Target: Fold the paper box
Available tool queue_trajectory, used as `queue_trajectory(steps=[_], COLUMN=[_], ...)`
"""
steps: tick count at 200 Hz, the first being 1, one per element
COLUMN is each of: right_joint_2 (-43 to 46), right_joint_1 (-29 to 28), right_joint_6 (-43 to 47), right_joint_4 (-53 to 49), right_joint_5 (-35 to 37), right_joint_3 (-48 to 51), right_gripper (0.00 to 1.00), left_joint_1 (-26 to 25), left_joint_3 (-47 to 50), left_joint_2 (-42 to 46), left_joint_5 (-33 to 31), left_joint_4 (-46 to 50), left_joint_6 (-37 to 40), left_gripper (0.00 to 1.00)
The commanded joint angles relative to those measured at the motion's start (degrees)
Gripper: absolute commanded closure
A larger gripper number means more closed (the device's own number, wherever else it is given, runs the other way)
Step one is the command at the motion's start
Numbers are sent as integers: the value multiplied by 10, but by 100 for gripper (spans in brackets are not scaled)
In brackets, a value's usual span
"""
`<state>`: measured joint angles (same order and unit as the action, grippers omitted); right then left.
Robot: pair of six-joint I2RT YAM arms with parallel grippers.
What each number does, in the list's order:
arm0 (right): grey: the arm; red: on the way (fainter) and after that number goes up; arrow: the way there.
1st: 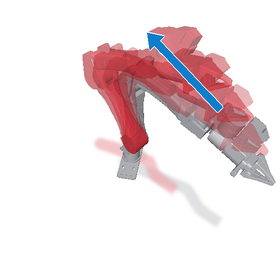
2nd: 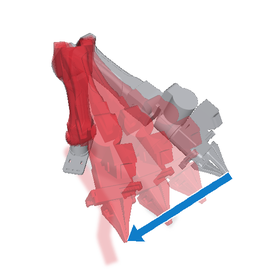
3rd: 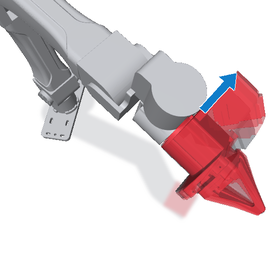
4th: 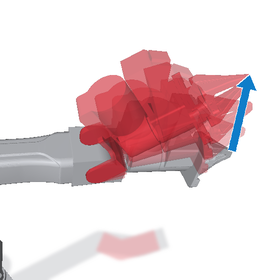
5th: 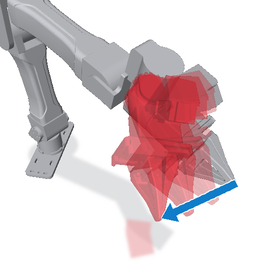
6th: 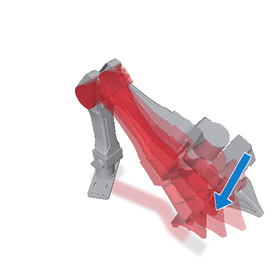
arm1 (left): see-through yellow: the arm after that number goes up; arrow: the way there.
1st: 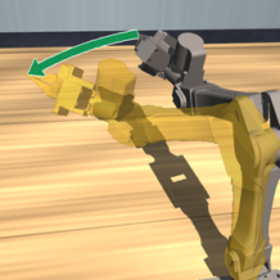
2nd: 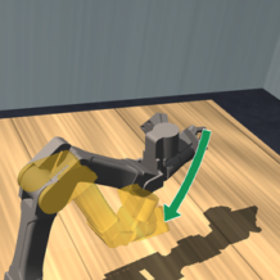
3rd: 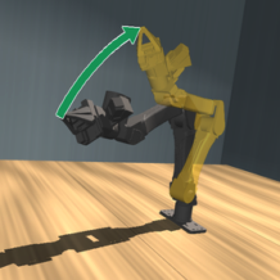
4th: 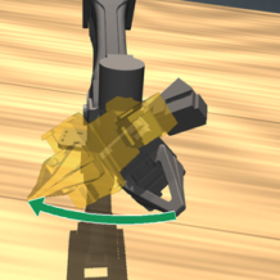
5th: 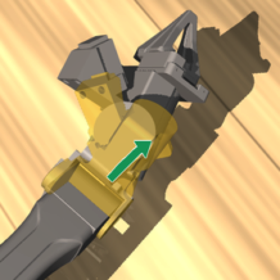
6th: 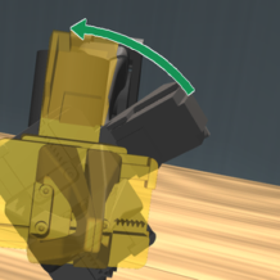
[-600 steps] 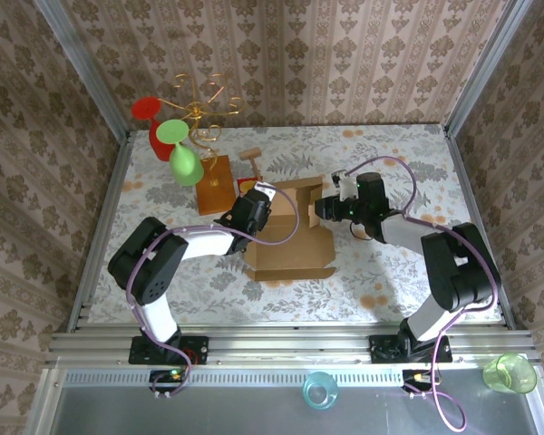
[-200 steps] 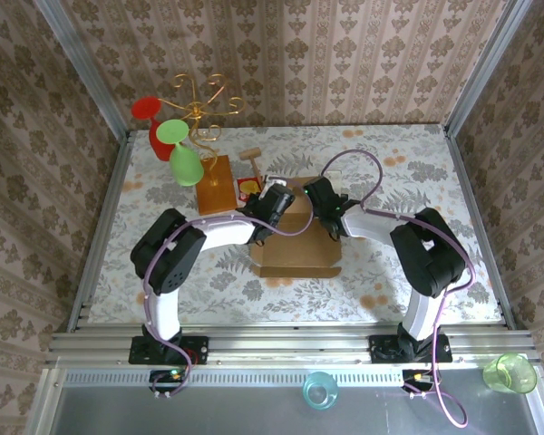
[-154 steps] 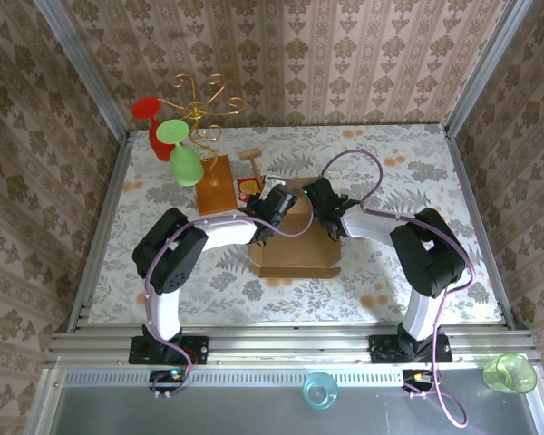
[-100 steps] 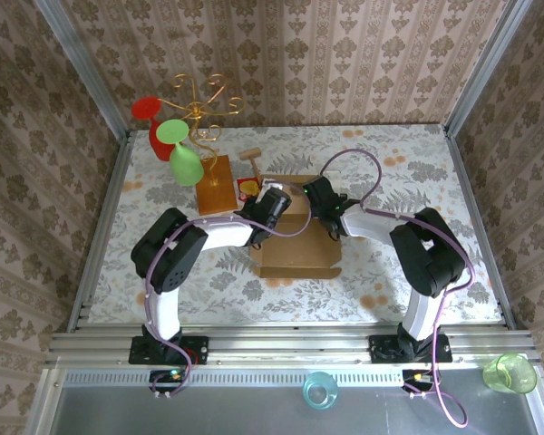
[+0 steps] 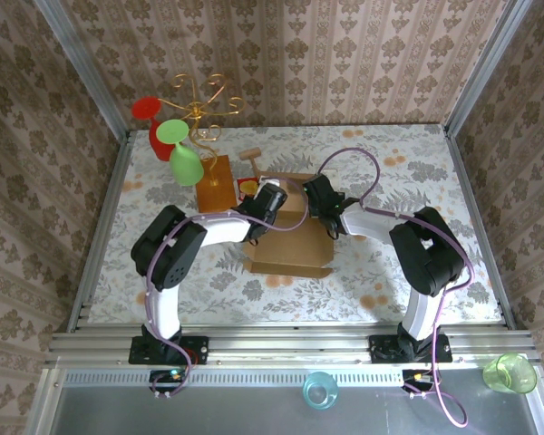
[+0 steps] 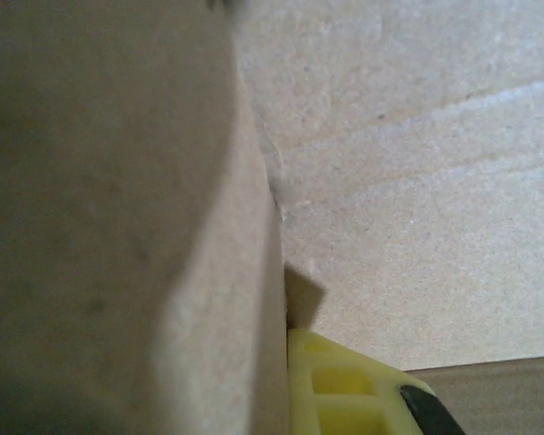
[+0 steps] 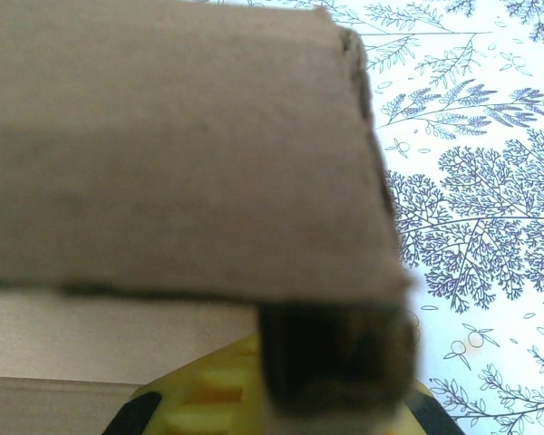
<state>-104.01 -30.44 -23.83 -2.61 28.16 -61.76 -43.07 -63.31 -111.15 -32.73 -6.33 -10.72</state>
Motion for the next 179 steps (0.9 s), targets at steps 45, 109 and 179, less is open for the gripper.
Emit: queue_trajectory(steps=[45,109,179], right_joint_2=[-20,-11,-8], right_joint_1=[9,17,20], right_joint_6=[10,18,23], right_joint_4=[-22,-2,0], right_joint_5=[12,3,-12], right_joint_3=[-4,7,6], right_gripper=[100,100,100], left_joint_1=[-8,-1,75], left_joint_3=[4,56,65], left_joint_2=[11,189,257], left_joint_5=[-21,118,235], left_joint_4=[82,99,130], left_joint_6=[-38,-82,-90], left_gripper=[61,30,37])
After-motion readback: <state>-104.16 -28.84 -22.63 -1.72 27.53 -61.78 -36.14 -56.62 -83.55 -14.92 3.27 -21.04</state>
